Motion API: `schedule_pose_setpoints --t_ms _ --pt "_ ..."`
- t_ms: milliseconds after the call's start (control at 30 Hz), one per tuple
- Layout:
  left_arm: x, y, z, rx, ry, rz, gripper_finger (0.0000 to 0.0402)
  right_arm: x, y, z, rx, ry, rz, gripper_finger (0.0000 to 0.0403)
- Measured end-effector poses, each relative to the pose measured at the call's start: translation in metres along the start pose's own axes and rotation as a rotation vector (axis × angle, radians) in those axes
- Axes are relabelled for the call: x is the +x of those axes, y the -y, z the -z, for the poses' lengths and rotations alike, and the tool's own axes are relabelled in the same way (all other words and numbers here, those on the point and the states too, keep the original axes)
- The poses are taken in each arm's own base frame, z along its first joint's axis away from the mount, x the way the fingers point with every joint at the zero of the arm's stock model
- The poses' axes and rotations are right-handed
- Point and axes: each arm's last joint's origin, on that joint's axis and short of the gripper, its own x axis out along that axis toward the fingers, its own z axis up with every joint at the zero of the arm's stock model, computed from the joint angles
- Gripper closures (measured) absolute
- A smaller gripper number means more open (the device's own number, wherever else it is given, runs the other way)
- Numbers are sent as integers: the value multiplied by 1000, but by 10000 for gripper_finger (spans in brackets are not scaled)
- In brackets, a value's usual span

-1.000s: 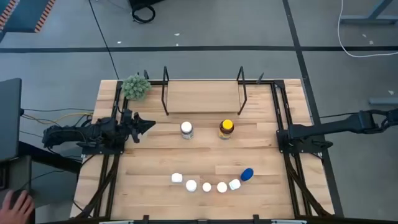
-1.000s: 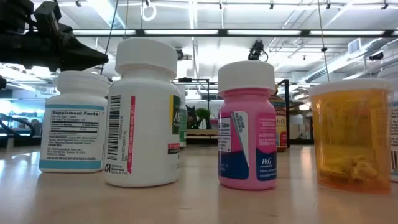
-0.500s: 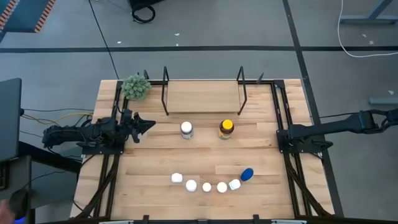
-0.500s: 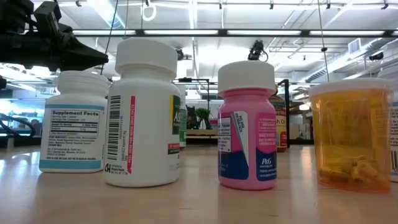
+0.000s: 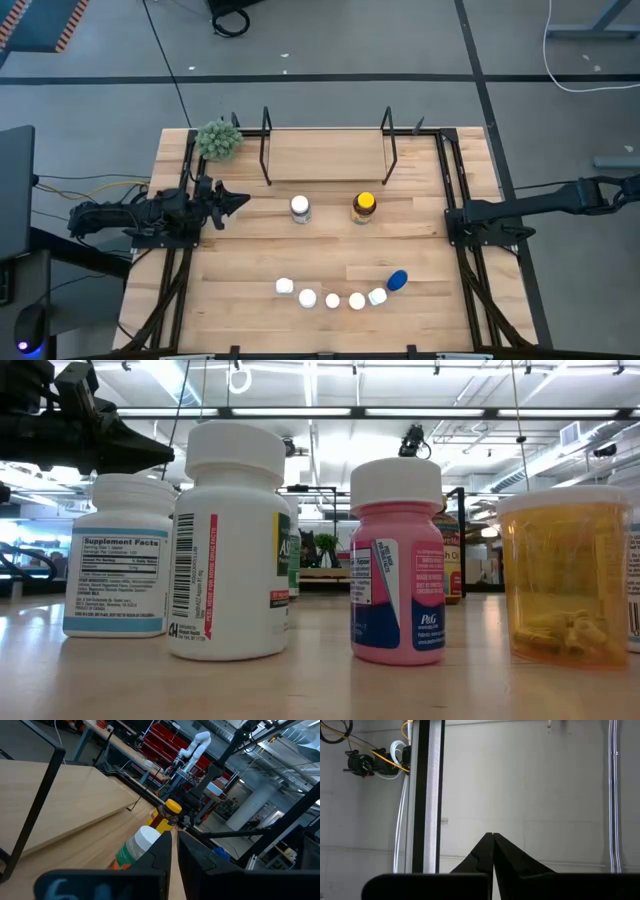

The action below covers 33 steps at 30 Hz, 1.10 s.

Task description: Pick and place medicine bottles onto shelf by color

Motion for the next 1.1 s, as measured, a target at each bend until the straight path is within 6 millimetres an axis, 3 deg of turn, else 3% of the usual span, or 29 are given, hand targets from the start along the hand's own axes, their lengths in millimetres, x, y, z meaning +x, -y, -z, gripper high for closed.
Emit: schedule_pose_setpoints --t_ms 1100 --pt "0 0 0 0 1 1 366 0 0 0 0 0 0 391"
